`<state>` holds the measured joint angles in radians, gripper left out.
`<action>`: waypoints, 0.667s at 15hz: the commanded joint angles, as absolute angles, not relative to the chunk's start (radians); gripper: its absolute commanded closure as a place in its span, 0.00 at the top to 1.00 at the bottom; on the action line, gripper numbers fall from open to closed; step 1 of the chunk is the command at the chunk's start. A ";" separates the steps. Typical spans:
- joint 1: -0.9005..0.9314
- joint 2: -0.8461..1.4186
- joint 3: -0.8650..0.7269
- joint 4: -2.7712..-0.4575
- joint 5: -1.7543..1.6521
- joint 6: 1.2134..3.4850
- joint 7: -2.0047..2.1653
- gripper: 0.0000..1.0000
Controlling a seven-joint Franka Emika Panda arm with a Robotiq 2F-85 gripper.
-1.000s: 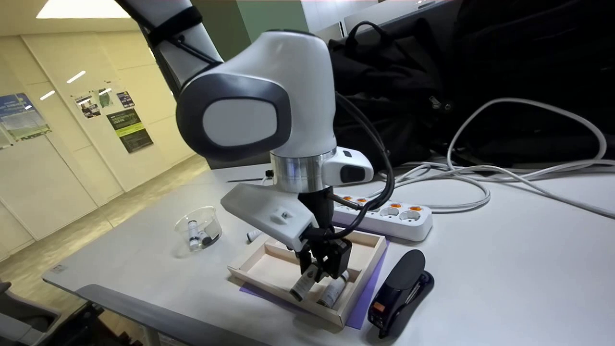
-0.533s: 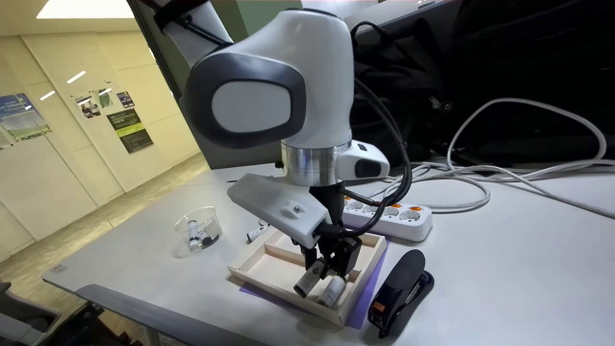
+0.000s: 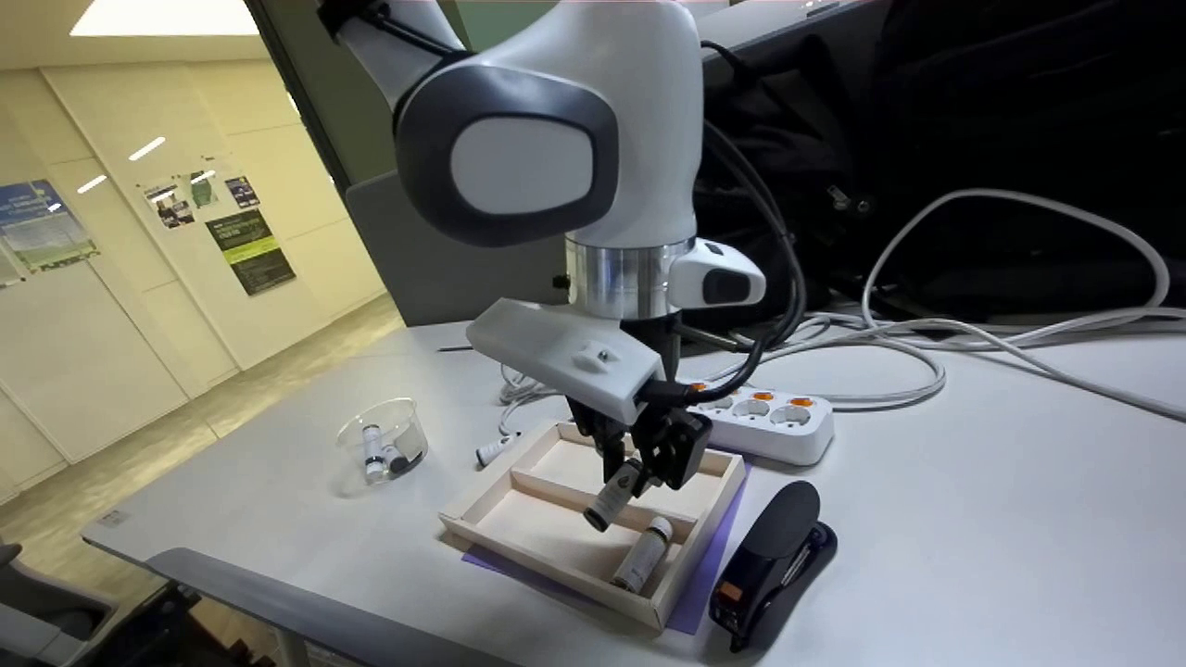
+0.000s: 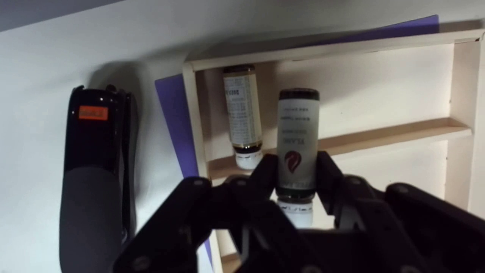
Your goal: Take two bottles from the table and put them on the tray
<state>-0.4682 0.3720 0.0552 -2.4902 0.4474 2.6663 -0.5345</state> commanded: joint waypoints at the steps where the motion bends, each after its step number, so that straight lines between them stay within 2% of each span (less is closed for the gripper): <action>1: -0.439 0.400 0.037 -2.437 0.422 2.606 -0.518 0.08; 10: -0.389 0.481 0.044 -2.398 0.379 2.557 -0.503 0.08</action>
<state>-0.4033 0.4623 0.0527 -2.4228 0.4055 2.5886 -0.5330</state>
